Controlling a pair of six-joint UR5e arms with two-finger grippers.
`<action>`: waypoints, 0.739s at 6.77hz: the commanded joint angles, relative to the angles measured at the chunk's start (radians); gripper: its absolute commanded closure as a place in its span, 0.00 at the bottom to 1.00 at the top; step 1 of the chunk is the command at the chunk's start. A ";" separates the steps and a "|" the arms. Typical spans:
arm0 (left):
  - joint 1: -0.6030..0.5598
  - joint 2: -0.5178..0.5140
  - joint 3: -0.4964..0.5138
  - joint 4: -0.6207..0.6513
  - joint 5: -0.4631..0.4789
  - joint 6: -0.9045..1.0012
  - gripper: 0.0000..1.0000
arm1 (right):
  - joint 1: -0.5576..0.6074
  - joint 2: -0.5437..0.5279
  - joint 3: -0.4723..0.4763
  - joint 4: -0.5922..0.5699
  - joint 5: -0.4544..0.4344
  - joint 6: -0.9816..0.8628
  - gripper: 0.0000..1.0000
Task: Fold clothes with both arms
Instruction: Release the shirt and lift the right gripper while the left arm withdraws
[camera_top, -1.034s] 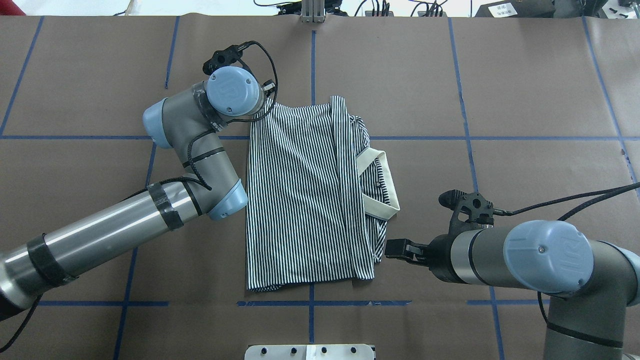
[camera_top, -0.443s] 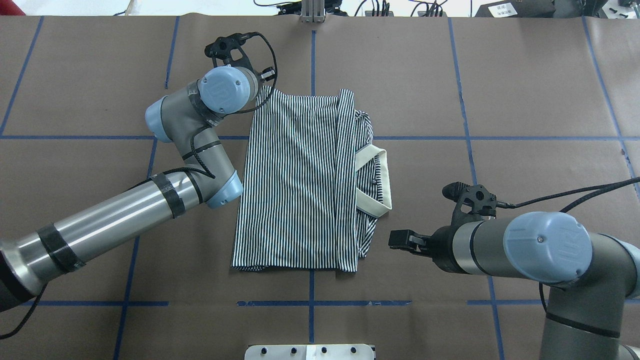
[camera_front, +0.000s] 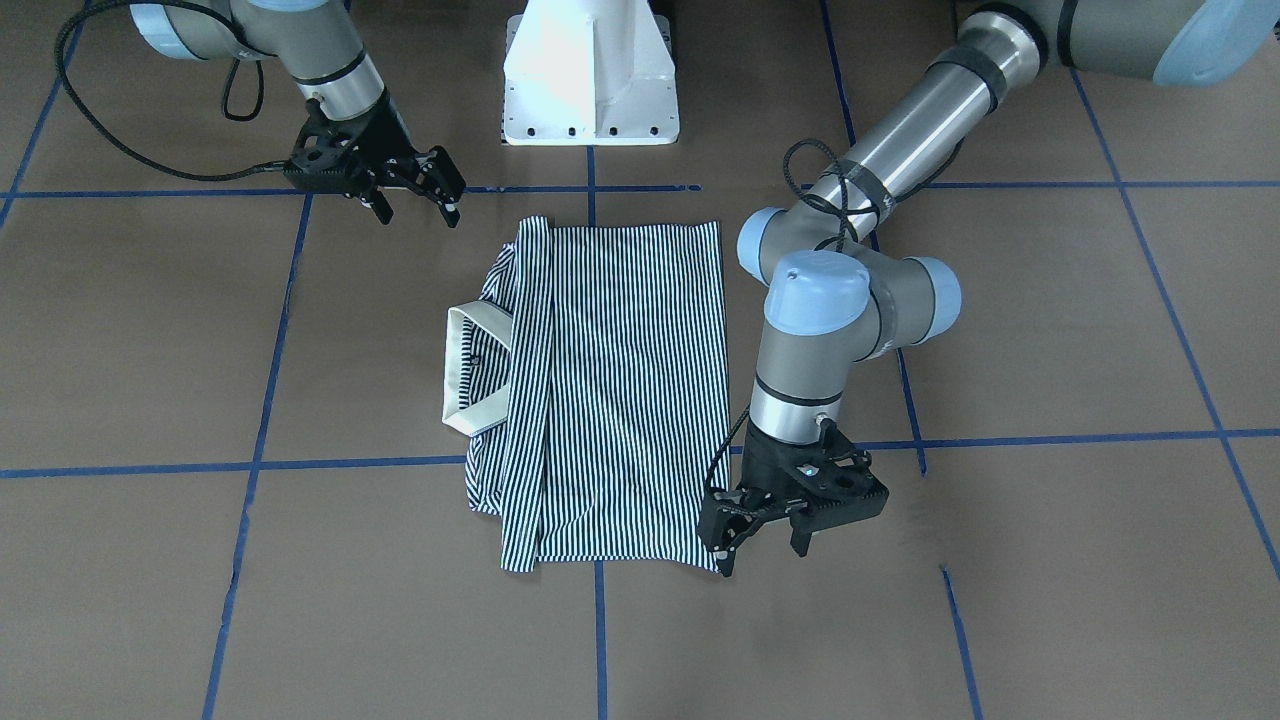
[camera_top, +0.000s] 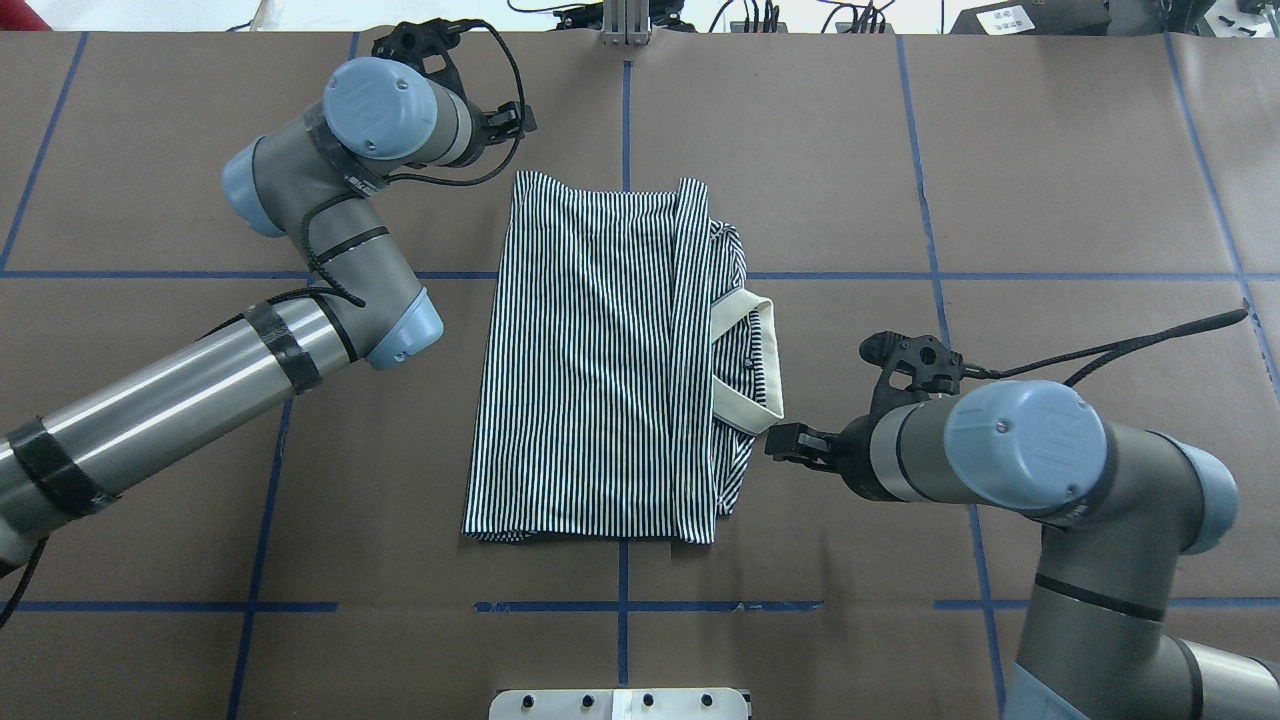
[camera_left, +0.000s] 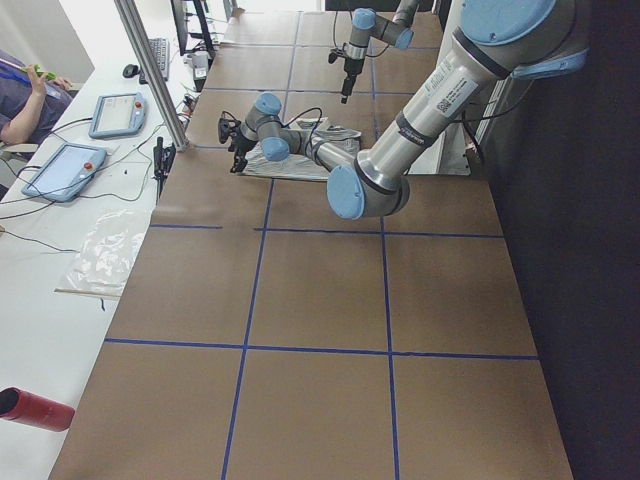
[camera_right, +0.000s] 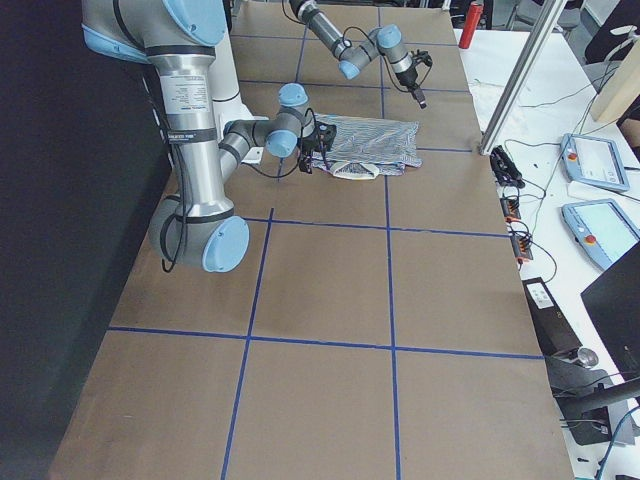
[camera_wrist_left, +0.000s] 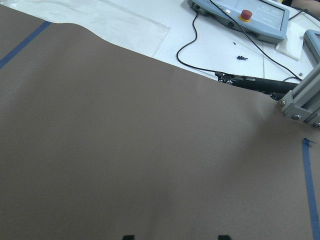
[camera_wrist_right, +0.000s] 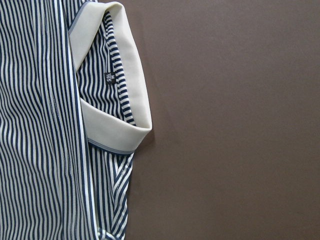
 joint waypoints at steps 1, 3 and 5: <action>-0.006 0.095 -0.242 0.213 -0.070 0.094 0.00 | 0.004 0.213 -0.067 -0.280 -0.027 -0.154 0.00; -0.005 0.196 -0.458 0.297 -0.129 0.113 0.00 | -0.059 0.377 -0.230 -0.291 -0.045 -0.185 0.00; -0.005 0.218 -0.500 0.314 -0.155 0.113 0.00 | -0.099 0.407 -0.270 -0.388 -0.074 -0.188 0.00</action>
